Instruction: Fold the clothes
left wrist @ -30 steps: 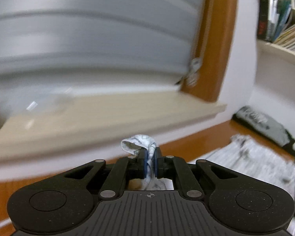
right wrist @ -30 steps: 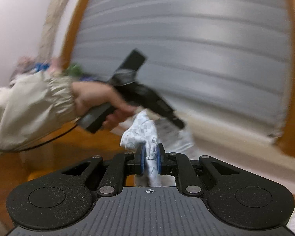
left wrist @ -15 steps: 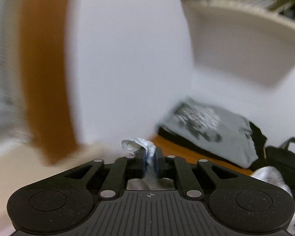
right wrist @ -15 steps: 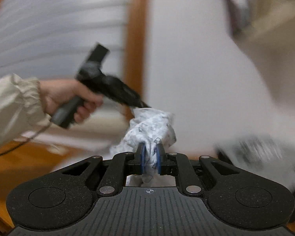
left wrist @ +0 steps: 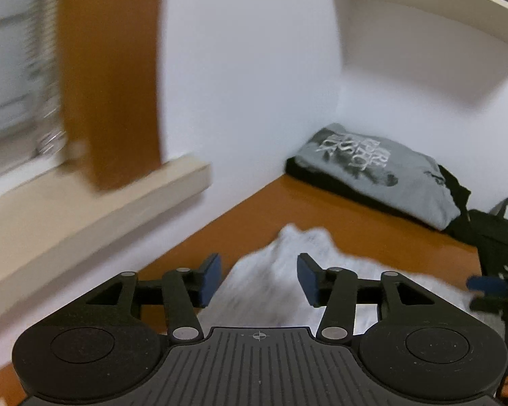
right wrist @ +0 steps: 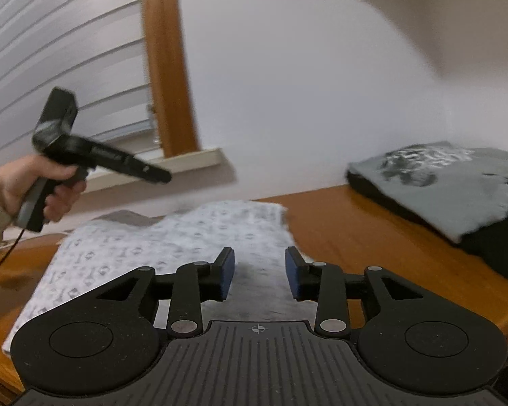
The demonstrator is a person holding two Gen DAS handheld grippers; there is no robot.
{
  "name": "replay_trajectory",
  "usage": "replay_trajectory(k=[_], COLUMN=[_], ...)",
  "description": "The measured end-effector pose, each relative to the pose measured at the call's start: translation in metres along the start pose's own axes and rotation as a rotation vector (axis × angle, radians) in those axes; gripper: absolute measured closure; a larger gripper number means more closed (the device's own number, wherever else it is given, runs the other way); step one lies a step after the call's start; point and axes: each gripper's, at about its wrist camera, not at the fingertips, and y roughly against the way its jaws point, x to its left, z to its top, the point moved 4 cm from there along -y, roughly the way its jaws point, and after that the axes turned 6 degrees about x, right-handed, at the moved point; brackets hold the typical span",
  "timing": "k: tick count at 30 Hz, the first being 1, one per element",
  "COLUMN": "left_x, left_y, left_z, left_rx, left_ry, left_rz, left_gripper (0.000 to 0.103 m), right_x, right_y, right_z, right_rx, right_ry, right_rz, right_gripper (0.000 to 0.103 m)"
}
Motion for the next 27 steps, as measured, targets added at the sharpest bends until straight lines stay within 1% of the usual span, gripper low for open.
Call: replay_trajectory(k=[1, 3, 4, 7, 9, 11, 13, 14, 15, 17, 19, 22, 25, 27], left_x=[0.006, 0.016, 0.02, 0.02, 0.016, 0.01, 0.003, -0.001, -0.004, -0.005, -0.002, 0.006, 0.011, 0.011], left_y=[0.007, 0.018, 0.023, 0.034, 0.044, 0.054, 0.059, 0.06, 0.059, 0.056, 0.053, 0.045, 0.045, 0.051], left_z=[-0.01, -0.026, -0.034, -0.049, -0.057, -0.065, -0.074, -0.078, -0.082, -0.09, -0.096, -0.101, -0.107, -0.107], left_rx=[-0.004, -0.023, -0.033, -0.049, -0.074, -0.094, -0.096, -0.094, -0.087, -0.055, -0.028, -0.003, -0.008, -0.024], left_ry=[0.005, 0.029, 0.043, 0.048, 0.05, 0.042, 0.02, 0.006, -0.009, -0.021, -0.031, -0.038, -0.02, -0.008], left_rz=[0.008, -0.001, -0.015, -0.044, -0.082, -0.121, -0.145, -0.15, -0.147, -0.125, -0.103, -0.058, -0.053, -0.046], left_gripper=[0.049, 0.049, 0.048, 0.048, 0.048, 0.048, 0.049, 0.049, 0.051, 0.053, 0.055, 0.055, 0.055, 0.056], right_x=[0.003, 0.011, 0.013, 0.012, 0.01, 0.013, 0.016, 0.019, 0.022, 0.031, 0.044, 0.057, 0.054, 0.052], right_y=[-0.004, -0.005, -0.006, -0.009, -0.007, 0.0, 0.005, 0.01, 0.014, 0.016, 0.012, 0.001, -0.011, -0.01], right_z=[0.0, -0.002, -0.002, -0.007, -0.012, -0.01, -0.008, -0.005, -0.003, 0.0, 0.002, -0.005, -0.021, -0.024], right_rx=[0.0, 0.008, 0.026, 0.103, 0.134, 0.134, 0.125, 0.1, 0.077, 0.054, 0.046, 0.089, 0.116, 0.092], right_ry=[0.003, 0.023, 0.038, 0.064, 0.062, 0.079, 0.087, 0.091, 0.093, 0.091, 0.119, 0.154, 0.146, 0.134], right_rz=[0.012, 0.025, 0.015, -0.014, -0.011, -0.02, -0.038, -0.05, -0.058, -0.021, -0.006, 0.002, 0.008, 0.011], right_gripper=[0.064, 0.063, 0.063, 0.07, 0.071, 0.071, 0.071, 0.07, 0.069, 0.07, 0.07, 0.07, 0.07, 0.07])
